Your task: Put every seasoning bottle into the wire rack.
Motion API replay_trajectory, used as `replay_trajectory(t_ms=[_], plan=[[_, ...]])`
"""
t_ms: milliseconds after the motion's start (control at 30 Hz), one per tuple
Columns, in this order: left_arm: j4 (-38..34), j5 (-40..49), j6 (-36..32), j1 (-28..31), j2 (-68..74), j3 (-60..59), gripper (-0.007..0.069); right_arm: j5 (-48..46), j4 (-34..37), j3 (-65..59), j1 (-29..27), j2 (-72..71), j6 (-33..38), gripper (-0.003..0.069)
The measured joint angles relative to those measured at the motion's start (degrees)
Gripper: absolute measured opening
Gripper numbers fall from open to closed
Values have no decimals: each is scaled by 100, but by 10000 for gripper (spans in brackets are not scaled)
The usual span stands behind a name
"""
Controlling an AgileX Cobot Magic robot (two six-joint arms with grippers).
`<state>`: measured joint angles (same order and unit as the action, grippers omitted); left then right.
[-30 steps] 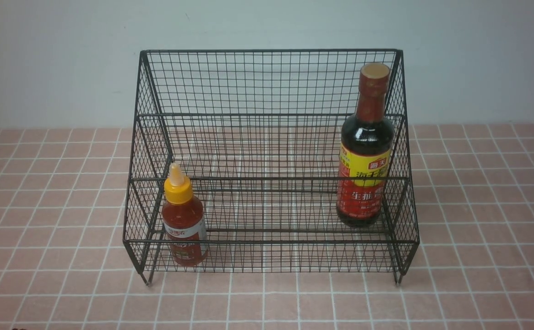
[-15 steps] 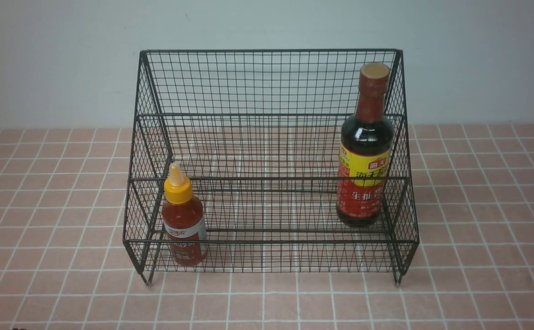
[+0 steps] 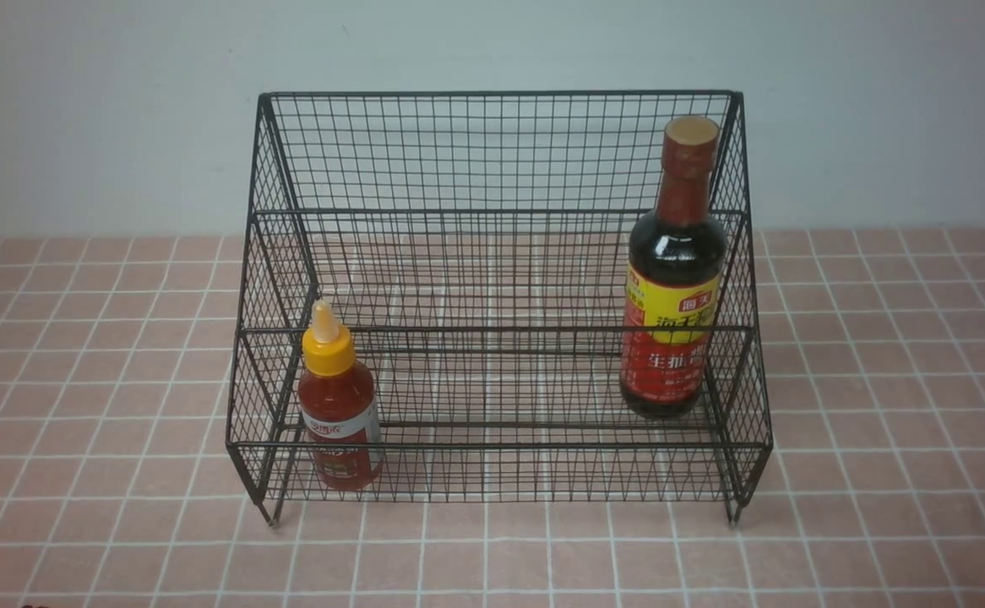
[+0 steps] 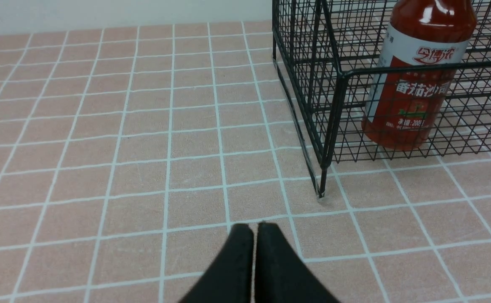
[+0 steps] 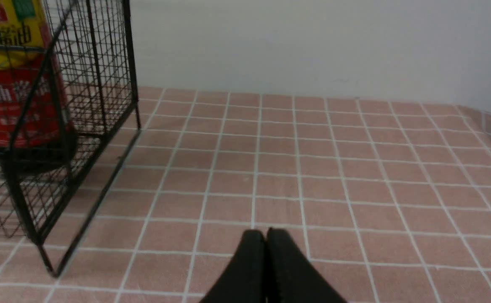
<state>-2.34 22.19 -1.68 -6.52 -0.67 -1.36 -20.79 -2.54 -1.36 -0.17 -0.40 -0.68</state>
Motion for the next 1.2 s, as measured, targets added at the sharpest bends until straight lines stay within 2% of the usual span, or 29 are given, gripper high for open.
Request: replay_trajectory(t_ms=[1200], plan=[[0,0,0,4,0,0,-7,-34,18,6,27,-25,-160,-13]])
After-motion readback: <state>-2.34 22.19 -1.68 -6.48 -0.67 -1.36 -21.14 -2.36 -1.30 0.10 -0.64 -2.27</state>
